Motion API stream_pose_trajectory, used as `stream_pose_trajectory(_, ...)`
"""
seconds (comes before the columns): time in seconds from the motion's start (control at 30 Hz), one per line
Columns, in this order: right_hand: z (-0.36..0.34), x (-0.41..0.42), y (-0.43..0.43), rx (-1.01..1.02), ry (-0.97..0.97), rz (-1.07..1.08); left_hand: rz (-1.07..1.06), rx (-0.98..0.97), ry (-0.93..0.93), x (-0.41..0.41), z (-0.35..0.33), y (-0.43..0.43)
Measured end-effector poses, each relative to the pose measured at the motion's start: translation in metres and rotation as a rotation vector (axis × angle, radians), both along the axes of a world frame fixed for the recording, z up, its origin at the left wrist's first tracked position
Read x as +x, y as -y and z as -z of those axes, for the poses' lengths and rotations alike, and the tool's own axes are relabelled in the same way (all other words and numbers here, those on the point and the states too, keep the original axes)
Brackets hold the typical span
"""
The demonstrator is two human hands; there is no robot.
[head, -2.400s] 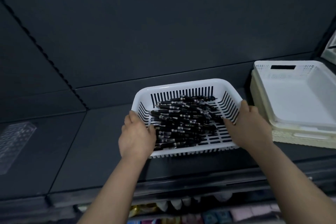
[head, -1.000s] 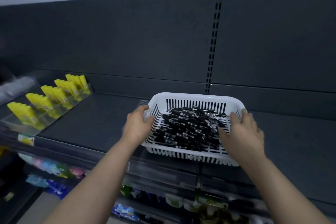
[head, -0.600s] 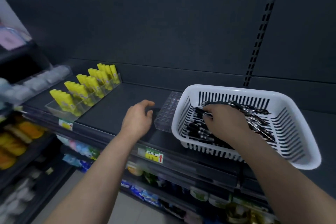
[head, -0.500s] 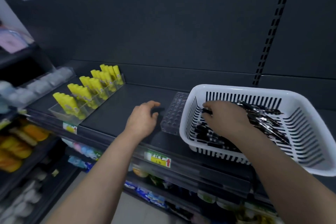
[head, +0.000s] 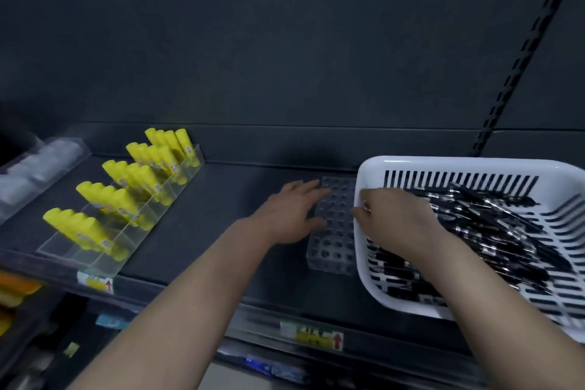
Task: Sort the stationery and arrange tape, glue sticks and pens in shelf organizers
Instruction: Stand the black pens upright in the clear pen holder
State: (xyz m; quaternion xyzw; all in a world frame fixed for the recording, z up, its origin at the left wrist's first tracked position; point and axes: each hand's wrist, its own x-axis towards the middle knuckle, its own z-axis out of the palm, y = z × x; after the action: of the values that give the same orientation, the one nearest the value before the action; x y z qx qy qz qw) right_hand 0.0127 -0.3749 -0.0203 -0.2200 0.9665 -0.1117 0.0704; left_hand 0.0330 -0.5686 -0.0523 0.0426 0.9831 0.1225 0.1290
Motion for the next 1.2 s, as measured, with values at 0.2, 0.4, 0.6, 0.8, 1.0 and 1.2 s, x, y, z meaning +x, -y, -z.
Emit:
stream_pose_trajectory(0.2,0.012,0.015,0.012,-0.104,0.021,0.128,0.130,-0.079,0.006,0.005,0.011,0.013)
stream_pose_trajectory(0.4,0.016,0.034,0.041,-0.179,0.041,0.275,0.182,-0.194,-0.049,0.024,0.008,0.052)
stream_pose_trajectory(0.6,0.019,0.045,0.077,-0.270,0.030,0.333,0.148,-0.154,-0.028,0.036,0.006,0.078)
stream_pose_trajectory(0.8,0.015,0.064,0.043,-0.243,-0.175,0.356,0.080,0.131,-0.178,0.037,-0.002,0.047)
stream_pose_trajectory(1.0,0.014,0.078,-0.039,-0.117,-0.301,0.483,0.071,0.270,-0.108,0.034,-0.006,-0.027)
stream_pose_trajectory(1.2,0.028,0.082,-0.083,-0.110,-0.250,0.564,0.031,0.174,-0.185,0.025,0.010,-0.066)
